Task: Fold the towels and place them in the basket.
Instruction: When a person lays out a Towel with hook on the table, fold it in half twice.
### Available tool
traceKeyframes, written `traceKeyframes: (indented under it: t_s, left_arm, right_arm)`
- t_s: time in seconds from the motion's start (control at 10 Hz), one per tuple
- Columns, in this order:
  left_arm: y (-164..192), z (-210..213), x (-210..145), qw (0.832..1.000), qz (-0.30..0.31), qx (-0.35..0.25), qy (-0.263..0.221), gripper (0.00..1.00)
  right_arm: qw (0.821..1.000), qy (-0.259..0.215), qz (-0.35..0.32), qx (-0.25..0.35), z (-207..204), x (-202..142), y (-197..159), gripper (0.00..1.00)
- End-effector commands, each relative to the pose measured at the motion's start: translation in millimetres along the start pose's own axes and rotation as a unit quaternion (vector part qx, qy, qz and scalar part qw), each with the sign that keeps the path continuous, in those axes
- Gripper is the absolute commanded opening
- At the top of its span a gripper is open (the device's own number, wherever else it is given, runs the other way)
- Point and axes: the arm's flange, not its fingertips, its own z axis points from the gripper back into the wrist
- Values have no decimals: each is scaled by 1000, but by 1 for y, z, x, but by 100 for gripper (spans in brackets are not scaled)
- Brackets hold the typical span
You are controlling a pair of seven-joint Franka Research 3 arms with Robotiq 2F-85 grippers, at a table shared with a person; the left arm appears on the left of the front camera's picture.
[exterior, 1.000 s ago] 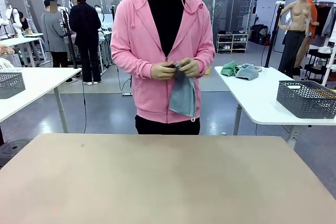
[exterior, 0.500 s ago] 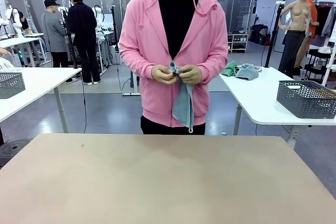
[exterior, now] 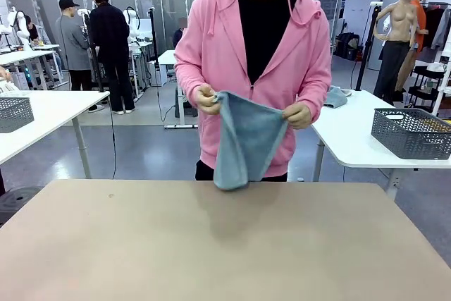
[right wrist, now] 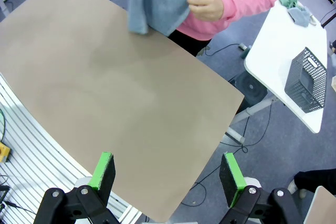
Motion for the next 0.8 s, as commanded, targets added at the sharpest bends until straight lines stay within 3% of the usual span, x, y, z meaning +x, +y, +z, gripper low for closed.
traceKeyframes:
  t_s: [0.0,0.7]
  left_arm:
    - [1,3,3,1000,-1,1,2,100]
    - [1,3,3,1000,-1,1,2,100]
  right_arm:
    - [1000,1,0,0,0,1,-1,100]
    - [1000,1,0,0,0,1,-1,100]
